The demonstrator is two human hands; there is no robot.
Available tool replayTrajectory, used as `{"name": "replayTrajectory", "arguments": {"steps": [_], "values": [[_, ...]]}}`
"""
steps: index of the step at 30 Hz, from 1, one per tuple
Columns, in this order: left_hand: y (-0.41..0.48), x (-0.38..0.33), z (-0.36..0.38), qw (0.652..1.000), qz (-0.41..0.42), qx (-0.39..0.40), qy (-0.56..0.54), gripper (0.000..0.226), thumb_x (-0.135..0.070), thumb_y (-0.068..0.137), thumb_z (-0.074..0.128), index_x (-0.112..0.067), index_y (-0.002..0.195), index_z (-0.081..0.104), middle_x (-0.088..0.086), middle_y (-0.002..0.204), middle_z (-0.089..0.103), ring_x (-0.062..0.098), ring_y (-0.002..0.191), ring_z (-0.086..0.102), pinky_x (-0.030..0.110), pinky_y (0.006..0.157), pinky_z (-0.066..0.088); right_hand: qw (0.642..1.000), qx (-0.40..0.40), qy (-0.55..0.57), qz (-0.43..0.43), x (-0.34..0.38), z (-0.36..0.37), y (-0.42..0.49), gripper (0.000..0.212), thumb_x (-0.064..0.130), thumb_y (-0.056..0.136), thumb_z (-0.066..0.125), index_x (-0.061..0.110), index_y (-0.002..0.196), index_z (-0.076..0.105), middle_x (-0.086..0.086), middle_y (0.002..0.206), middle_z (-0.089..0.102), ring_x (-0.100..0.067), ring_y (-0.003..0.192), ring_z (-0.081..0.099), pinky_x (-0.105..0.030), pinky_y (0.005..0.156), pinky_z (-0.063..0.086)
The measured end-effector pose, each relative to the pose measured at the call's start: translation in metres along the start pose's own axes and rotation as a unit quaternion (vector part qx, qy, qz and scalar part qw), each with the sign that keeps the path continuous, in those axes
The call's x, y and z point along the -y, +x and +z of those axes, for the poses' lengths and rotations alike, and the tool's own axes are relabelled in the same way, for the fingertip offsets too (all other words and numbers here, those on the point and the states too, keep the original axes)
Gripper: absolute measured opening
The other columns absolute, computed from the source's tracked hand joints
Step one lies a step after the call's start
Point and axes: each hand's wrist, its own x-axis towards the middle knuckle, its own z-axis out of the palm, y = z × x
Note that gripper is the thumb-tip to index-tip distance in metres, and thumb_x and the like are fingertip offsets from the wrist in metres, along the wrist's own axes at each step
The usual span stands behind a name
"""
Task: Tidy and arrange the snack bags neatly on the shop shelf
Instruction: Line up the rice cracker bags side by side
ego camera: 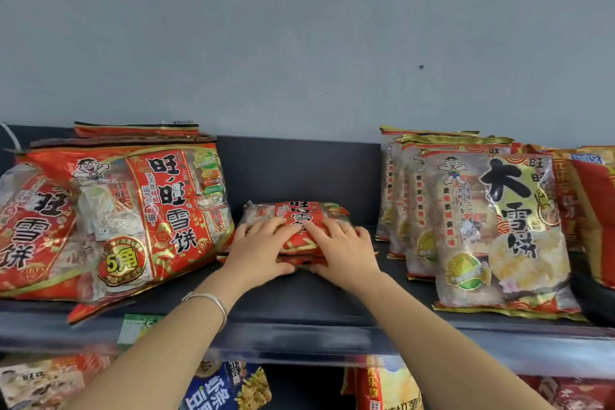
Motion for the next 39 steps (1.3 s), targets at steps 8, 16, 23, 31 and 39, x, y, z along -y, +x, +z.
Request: {"name": "replayTrajectory", "arguments": {"steps": [8,16,23,31,39], "values": [[0.011,0.001,-0.009,0.98,0.067,-0.17,0.079,0.05,-0.032,0.078,0.074,-0.033,0.125,0.057,-0.008,0.127,0.06,0.019,0.116,0.056,0.041,0.094,0.04,0.995,-0.087,-0.013,0.045,0.003,0.003,0.007,0.057,0.023,0.079,0.068,0.024,0.134,0.051,-0.003,0.116,0.066,-0.031,0.106,0.061,-0.044,0.077,0.05],[0.017,-0.023,-0.027,0.905,0.071,-0.419,0.022,0.037,-0.021,0.075,0.073,-0.026,0.11,0.064,0.005,0.131,0.054,0.028,0.128,0.041,0.057,0.106,0.019,0.946,-0.261,0.138,0.137,-0.008,0.005,0.008,0.037,0.006,0.085,0.064,0.019,0.12,0.066,-0.001,0.104,0.072,-0.032,0.09,0.063,-0.04,0.065,0.054],[0.023,-0.022,-0.023,0.857,-0.142,-0.338,-0.361,0.085,-0.025,0.081,0.071,-0.022,0.148,0.019,0.014,0.151,0.023,0.029,0.137,0.03,0.054,0.107,0.034,0.908,-0.27,0.205,0.245,-0.018,-0.009,0.02,0.022,0.026,0.1,0.045,0.019,0.107,0.064,0.0,0.091,0.065,-0.025,0.087,0.059,-0.03,0.061,0.037],[0.032,-0.048,-0.004,0.829,-0.093,-0.098,-0.542,0.12,-0.015,0.076,0.077,-0.033,0.146,-0.02,-0.004,0.158,-0.008,0.016,0.146,0.004,0.035,0.117,0.015,0.907,-0.203,0.3,0.213,-0.008,-0.067,0.04,0.016,0.025,0.096,0.045,0.022,0.097,0.06,0.005,0.081,0.063,-0.017,0.073,0.06,-0.027,0.054,0.039],[0.023,-0.053,-0.015,0.871,-0.027,-0.098,-0.48,0.123,-0.026,0.071,0.081,-0.035,0.146,-0.016,-0.011,0.154,-0.022,-0.008,0.129,-0.004,0.018,0.105,0.01,0.746,-0.137,0.586,0.287,-0.024,-0.108,0.082,0.011,0.007,0.078,0.051,0.011,0.068,0.052,-0.009,0.071,0.055,-0.021,0.07,0.053,-0.033,0.065,0.043]]}}
